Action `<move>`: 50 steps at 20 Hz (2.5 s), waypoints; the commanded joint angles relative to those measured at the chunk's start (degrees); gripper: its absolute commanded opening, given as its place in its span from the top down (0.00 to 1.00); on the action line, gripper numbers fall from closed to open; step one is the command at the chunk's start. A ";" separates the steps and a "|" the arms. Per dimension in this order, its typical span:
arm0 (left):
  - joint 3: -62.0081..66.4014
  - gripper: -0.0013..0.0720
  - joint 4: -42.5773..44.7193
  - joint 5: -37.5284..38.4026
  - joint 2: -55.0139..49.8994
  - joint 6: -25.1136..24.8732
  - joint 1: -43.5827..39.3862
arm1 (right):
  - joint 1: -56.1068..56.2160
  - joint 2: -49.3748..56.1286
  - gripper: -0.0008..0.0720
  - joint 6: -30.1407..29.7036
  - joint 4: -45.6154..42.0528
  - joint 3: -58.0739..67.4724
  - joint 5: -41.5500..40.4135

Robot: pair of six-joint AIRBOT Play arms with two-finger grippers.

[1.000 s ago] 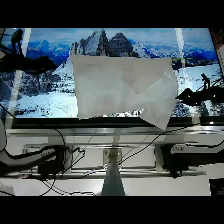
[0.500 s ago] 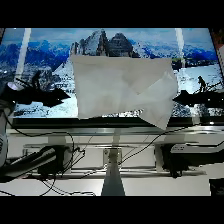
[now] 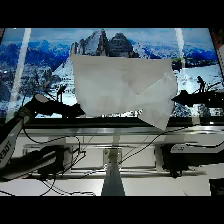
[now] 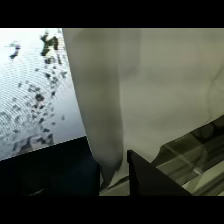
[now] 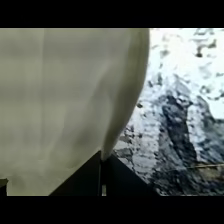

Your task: Fold the clothes and pants, and hang the long-sleeved shirts on hangers.

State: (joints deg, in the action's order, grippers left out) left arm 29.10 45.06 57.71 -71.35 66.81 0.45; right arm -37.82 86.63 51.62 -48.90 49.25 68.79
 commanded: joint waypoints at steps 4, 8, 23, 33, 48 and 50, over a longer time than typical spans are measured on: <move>4.11 0.97 0.26 1.64 -1.33 -4.61 -1.29 | 6.21 -9.01 0.97 -0.09 2.12 4.59 1.79; 24.00 0.97 0.26 7.98 1.33 -5.16 5.11 | 13.66 -19.80 0.97 -0.04 5.22 13.55 3.85; 61.66 0.97 7.45 -22.16 35.17 -5.16 24.35 | 16.13 -56.37 0.97 4.90 14.43 47.76 -8.55; 60.94 0.97 9.68 4.61 17.55 0.02 21.55 | 16.09 -35.54 0.97 18.25 13.03 47.41 5.42; 60.98 0.97 8.07 1.42 -30.64 -4.66 8.83 | 23.43 10.43 0.97 19.78 0.02 37.86 -2.14; 60.98 0.97 8.61 8.22 -30.18 -4.66 10.12 | 22.43 10.34 0.97 19.80 -2.01 38.49 4.26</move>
State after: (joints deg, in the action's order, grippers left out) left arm 90.04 53.49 60.14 -100.55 62.30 9.54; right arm -14.81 95.24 70.98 -47.37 87.48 68.01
